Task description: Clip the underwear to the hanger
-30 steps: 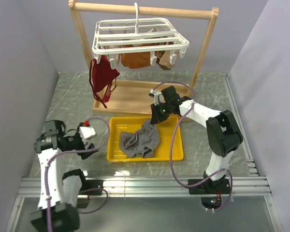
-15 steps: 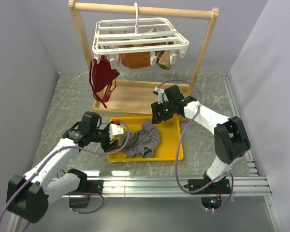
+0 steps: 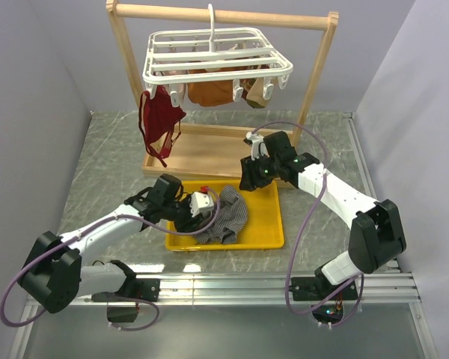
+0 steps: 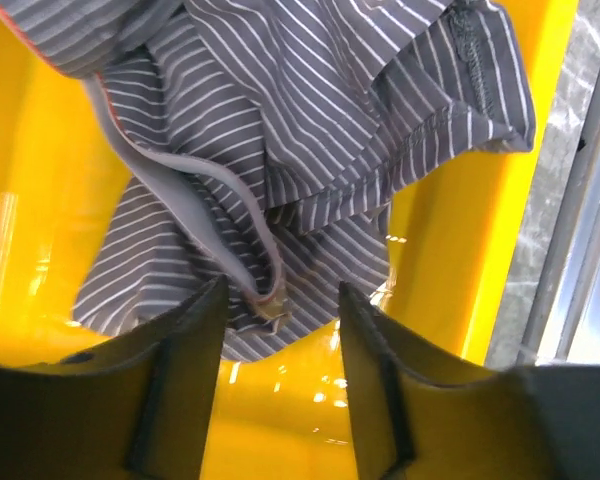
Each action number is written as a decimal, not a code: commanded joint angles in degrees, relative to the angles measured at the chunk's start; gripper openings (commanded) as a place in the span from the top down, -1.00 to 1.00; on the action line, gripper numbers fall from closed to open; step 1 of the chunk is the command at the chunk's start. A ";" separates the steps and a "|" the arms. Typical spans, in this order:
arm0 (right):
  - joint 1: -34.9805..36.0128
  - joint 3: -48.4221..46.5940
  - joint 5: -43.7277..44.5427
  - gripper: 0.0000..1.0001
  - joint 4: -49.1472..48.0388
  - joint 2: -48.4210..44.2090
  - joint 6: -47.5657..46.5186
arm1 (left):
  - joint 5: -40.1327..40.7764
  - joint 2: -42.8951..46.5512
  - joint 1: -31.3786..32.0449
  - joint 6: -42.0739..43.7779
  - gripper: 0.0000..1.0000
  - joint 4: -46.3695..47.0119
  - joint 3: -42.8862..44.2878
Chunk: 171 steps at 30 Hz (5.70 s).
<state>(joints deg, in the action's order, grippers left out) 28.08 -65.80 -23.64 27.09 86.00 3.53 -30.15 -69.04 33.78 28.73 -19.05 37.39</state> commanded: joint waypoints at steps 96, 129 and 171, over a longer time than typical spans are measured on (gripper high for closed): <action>-4.34 -0.73 -8.35 1.00 -3.02 -17.96 -5.72 | 9.05 17.79 -13.39 -21.61 0.99 -11.10 21.41; -9.79 8.76 -4.58 1.00 -21.11 -1.01 -6.60 | 9.94 1.37 -13.57 -15.20 0.99 8.93 8.32; -10.67 8.41 -8.61 -0.80 -2.66 -24.56 -9.07 | -5.10 34.23 -16.03 -26.22 -0.99 -8.67 8.92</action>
<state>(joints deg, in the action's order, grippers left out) 18.28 -54.39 -28.27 23.31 63.16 -8.73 -35.16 -35.79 17.93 12.64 -30.26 43.13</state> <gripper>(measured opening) 0.899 0.993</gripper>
